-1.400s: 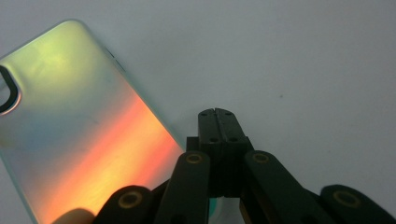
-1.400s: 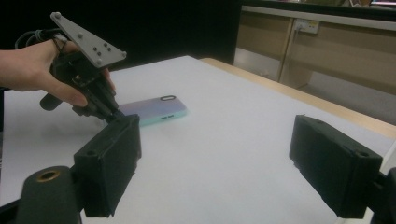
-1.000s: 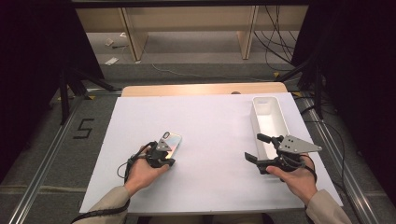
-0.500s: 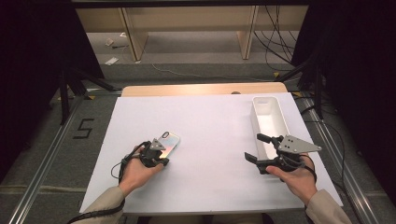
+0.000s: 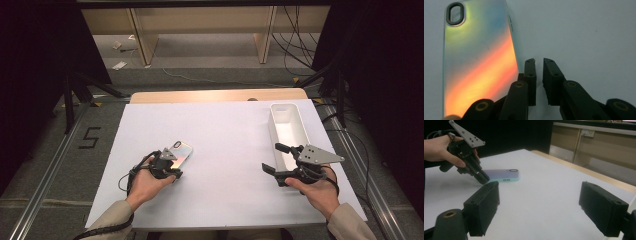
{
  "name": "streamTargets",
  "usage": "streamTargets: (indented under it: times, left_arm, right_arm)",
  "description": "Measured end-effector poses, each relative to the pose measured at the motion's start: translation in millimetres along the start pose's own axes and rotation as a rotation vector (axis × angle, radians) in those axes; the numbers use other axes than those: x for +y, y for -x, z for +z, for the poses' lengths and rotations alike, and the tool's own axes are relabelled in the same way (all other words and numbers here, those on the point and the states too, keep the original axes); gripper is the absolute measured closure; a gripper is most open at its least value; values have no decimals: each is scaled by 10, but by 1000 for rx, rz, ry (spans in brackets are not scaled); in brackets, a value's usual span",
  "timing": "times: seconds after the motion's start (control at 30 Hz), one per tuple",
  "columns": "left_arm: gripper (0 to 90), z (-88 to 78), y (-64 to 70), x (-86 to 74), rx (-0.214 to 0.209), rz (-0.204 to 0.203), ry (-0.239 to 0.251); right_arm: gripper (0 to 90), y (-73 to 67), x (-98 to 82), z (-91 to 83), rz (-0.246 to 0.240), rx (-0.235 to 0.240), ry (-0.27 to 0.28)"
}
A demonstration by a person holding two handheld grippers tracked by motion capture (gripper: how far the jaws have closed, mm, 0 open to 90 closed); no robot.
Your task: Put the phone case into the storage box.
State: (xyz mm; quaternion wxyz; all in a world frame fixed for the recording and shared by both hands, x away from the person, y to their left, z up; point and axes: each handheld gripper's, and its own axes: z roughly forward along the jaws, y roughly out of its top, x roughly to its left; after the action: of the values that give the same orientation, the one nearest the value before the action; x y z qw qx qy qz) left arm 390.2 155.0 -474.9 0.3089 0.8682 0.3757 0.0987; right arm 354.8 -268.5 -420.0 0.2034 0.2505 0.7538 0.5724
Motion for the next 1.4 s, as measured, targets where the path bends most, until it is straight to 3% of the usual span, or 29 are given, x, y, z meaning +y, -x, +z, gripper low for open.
streamTargets:
  times: [0.13,0.17,0.33,0.37,0.43,0.47,0.5,0.53,0.63,0.87,1.07,1.4]
  left_arm:
    - [703,-37,10,51,17,-4,28]
    - [670,-76,-14,92,35,-13,50]
    - [504,-132,-91,167,84,-20,64]
    - [389,-133,-108,184,95,-17,55]
    - [274,-120,-146,215,109,-21,28]
    - [274,-110,-169,229,123,-20,7]
    - [181,-94,-190,240,134,-20,-8]
    - [153,-80,-212,252,139,-23,-26]
    - [112,-20,-287,292,166,-28,-85]
    - [46,97,-312,335,165,-36,-149]
    - [34,146,-334,341,175,-33,-188]
    - [44,170,-363,344,176,-44,-207]
  right_arm:
    - [181,-1,8,-3,-1,0,5]
    - [181,1,5,-5,2,0,3]
    - [183,-2,10,-1,-1,0,8]
    - [183,-4,16,-2,-2,2,13]
    - [183,-2,14,-1,-2,1,12]
    - [183,-2,14,-1,-2,1,12]
    - [183,-1,12,-1,-1,2,9]
    - [183,-1,12,-1,-1,2,10]
    - [183,0,16,-1,-2,1,12]
    - [182,2,14,-3,-1,1,12]
    - [182,2,14,-2,-2,2,11]
    - [182,-2,12,5,-3,2,8]
